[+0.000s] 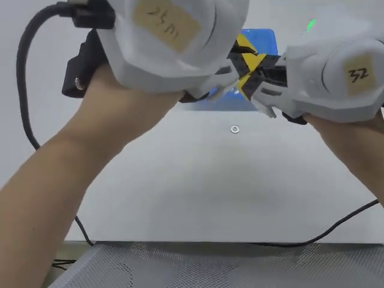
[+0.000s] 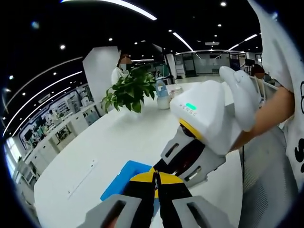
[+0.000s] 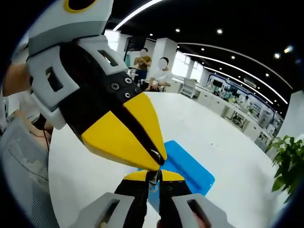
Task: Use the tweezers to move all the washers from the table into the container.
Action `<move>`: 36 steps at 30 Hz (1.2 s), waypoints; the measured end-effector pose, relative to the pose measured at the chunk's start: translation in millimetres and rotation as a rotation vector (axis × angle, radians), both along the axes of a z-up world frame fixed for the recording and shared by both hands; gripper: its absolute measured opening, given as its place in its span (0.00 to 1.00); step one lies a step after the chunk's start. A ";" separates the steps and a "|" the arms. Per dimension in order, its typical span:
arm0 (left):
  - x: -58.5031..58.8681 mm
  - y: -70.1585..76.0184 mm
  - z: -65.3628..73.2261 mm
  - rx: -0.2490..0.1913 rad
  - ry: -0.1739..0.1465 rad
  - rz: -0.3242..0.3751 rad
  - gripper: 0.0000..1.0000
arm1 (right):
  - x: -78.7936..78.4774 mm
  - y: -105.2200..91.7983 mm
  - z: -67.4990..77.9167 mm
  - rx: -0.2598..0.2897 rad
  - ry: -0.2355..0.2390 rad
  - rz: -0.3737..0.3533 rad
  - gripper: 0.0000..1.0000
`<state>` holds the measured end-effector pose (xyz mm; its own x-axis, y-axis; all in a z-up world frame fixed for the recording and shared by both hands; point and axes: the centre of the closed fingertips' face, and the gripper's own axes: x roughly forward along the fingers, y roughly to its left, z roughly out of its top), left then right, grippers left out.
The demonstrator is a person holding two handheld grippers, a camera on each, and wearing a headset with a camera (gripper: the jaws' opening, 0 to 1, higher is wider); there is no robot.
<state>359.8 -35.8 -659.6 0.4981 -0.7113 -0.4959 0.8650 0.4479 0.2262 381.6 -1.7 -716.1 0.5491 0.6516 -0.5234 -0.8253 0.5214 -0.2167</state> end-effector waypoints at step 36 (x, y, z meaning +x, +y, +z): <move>65.7 20.6 -54.2 -0.004 0.061 0.138 0.00 | 52.4 10.5 -56.7 -0.026 0.094 -0.053 0.04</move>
